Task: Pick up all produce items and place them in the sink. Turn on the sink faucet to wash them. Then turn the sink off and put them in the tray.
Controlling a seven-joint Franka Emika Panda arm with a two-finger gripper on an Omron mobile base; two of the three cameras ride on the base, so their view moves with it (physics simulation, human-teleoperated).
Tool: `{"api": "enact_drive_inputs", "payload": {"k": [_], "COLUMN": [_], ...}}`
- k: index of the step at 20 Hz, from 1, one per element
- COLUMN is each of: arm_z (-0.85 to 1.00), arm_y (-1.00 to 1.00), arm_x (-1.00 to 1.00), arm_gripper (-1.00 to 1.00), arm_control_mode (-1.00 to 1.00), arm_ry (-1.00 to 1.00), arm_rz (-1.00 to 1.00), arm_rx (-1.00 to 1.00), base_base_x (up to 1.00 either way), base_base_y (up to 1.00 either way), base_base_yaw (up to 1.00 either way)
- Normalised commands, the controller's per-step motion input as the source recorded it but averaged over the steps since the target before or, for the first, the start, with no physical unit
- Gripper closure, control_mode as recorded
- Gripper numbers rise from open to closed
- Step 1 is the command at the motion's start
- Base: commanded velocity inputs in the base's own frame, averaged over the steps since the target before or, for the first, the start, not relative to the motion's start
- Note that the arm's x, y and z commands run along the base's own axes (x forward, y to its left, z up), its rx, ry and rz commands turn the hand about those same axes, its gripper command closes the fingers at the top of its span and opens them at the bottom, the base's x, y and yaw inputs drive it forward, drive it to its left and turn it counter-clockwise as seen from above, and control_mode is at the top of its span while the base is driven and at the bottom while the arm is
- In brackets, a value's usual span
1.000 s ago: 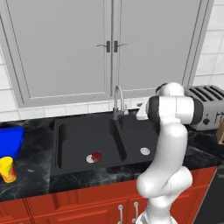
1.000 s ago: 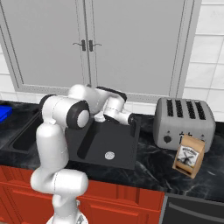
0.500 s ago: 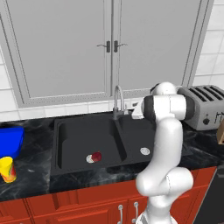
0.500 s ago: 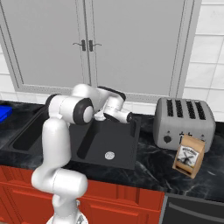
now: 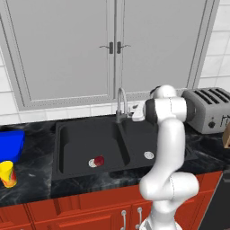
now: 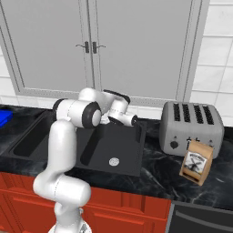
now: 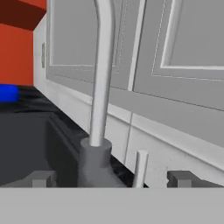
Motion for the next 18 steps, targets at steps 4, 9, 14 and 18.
{"api": "enact_drive_inputs", "payload": {"k": [4, 9, 14, 18], "arm_z": [-0.1, -0.12, -0.12, -0.12], "arm_y": [0.0, 0.0, 0.0, 0.01], "arm_x": [0.27, 0.27, 0.24, 0.25], "arm_gripper": [-1.0, -1.0, -1.0, -1.0], "arm_control_mode": [-1.0, -1.0, -1.0, -1.0], "arm_ry": [0.0, 0.0, 0.0, 0.0], "arm_rz": [0.03, 0.03, 0.03, 0.02], "arm_rx": [0.0, 0.0, 0.0, 0.0], "base_base_x": [0.0, 0.0, 0.0, 0.0], "base_base_y": [0.0, 0.0, 0.0, 0.0], "base_base_yaw": [0.0, 0.0, 0.0, 0.0]}}
